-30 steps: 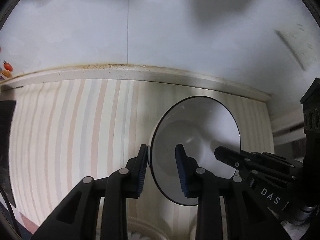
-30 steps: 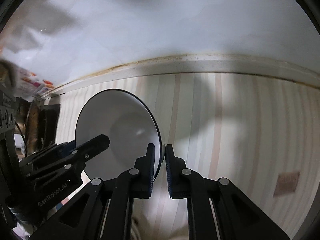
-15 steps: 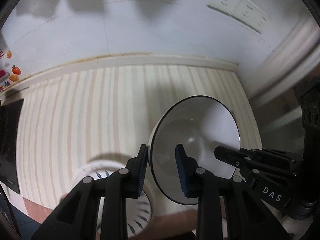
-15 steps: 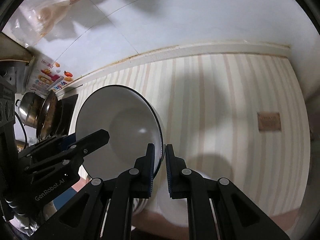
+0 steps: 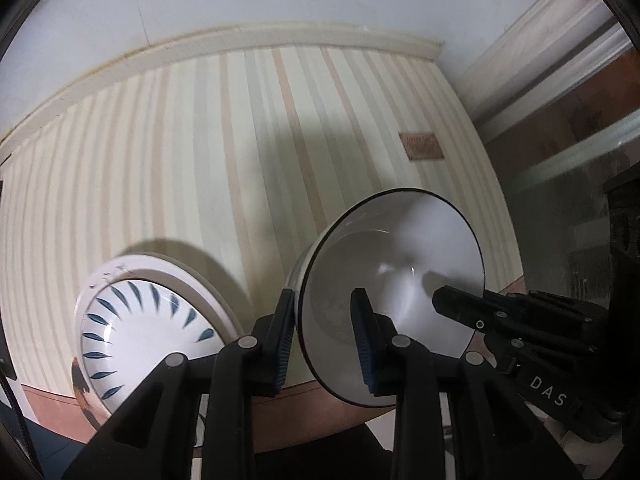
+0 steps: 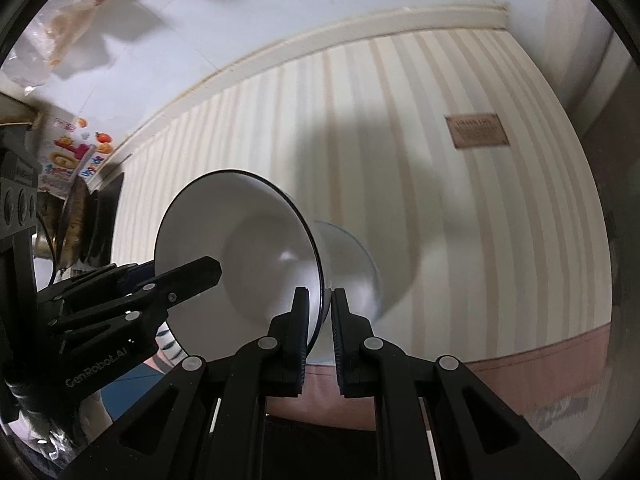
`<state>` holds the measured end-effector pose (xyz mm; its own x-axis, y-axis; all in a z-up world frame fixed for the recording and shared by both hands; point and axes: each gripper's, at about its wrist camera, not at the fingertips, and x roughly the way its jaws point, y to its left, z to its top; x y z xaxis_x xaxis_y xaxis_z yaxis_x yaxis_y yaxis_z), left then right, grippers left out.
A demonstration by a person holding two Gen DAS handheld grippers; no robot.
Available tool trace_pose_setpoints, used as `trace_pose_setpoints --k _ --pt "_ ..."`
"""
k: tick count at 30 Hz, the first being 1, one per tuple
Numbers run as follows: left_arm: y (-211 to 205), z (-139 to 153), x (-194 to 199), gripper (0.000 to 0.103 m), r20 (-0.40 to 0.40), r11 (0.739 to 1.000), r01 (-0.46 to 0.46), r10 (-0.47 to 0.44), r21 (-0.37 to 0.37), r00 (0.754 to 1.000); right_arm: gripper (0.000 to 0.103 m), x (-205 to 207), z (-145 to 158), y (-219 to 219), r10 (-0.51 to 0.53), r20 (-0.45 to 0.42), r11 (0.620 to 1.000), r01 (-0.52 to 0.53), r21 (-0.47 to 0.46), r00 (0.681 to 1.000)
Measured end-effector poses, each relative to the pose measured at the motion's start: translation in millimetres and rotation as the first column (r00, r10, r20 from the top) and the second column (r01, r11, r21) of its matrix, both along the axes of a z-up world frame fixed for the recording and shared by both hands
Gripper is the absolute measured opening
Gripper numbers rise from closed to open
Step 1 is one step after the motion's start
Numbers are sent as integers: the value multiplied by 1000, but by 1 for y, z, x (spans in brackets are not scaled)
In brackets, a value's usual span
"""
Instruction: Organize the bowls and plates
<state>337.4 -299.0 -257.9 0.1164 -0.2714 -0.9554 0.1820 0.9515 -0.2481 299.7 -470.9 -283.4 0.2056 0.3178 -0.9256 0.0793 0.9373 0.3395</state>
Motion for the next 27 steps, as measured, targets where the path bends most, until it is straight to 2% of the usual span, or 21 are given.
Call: trace_pose_setpoints --k 15,19,27 --pt "-14 -34 3 26 -68 996 50 -44 75 997 13 10 -44 -9 -3 -77 1000 3 0 997" --pt "-16 -39 1 26 -64 992 64 -57 106 996 13 12 -49 -8 3 -83 1000 -3 0 997" --pt "-17 -43 1 25 -72 991 62 -54 121 996 14 18 -48 -4 16 -76 1000 -18 -21 997"
